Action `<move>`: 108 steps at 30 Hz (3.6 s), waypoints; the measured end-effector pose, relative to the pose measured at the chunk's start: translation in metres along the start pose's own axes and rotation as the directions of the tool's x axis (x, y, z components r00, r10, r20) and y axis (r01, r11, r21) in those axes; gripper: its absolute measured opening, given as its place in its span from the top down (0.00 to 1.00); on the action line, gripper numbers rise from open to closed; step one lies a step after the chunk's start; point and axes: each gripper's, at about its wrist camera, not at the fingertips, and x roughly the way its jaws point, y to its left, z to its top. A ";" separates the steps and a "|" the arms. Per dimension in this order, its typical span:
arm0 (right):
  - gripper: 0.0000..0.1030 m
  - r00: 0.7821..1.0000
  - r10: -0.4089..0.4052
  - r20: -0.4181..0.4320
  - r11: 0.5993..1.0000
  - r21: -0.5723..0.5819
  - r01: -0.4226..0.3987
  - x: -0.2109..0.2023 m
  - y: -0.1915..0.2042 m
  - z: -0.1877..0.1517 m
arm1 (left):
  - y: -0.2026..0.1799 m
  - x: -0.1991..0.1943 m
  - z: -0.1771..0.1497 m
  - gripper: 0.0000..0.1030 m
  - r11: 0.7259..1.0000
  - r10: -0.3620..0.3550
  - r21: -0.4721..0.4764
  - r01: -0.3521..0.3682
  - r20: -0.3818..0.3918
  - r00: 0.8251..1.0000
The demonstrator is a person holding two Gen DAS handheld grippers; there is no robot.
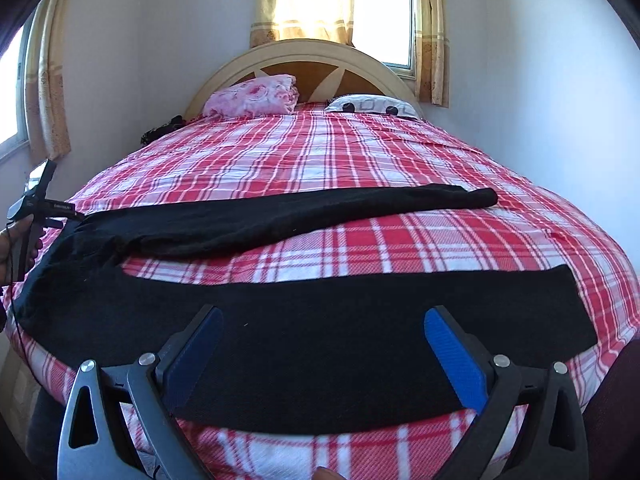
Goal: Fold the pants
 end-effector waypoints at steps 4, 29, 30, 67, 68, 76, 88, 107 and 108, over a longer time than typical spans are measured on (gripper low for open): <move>0.02 1.000 0.005 -0.018 0.998 0.057 -0.004 0.014 -0.034 0.025 | 0.000 0.005 -0.007 0.16 0.999 -0.007 0.035 0.007 -0.004 1.000; 0.33 0.949 -0.138 -0.283 0.945 0.250 0.212 0.257 -0.247 0.187 | -0.024 0.003 0.002 0.64 0.989 0.038 0.143 -0.046 0.056 0.998; 0.33 0.945 -0.136 -0.298 0.945 0.246 0.213 0.266 -0.248 0.186 | -0.026 0.003 0.002 0.69 0.989 0.026 0.143 -0.035 0.060 0.998; 0.92 1.000 0.000 -0.011 0.936 0.353 0.004 0.047 -0.295 0.134 | 0.030 -0.131 -0.059 0.86 0.940 -0.340 0.116 0.321 0.381 0.860; 0.92 1.000 0.006 -0.020 0.931 0.365 0.002 0.041 -0.300 0.120 | 0.033 -0.135 -0.070 0.86 0.936 -0.352 0.118 0.332 0.384 0.854; 0.92 0.997 0.029 -0.070 0.887 0.462 0.007 0.023 -0.319 0.045 | 0.042 -0.136 -0.125 0.86 0.927 -0.375 0.132 0.352 0.370 0.850; 0.79 0.981 0.036 -0.190 0.881 0.469 0.059 0.021 -0.315 -0.017 | 0.064 -0.122 -0.176 0.42 0.949 -0.314 0.098 0.299 0.356 0.880; 0.49 1.000 -0.031 -0.002 0.980 0.195 0.031 -0.065 -0.145 0.010 | 0.058 -0.131 -0.191 0.30 0.966 -0.213 0.218 0.142 0.348 0.913; 0.49 0.999 0.030 -0.015 0.988 0.152 -0.027 -0.060 -0.121 0.011 | 0.056 -0.132 -0.191 0.34 0.962 -0.215 0.238 0.137 0.345 0.914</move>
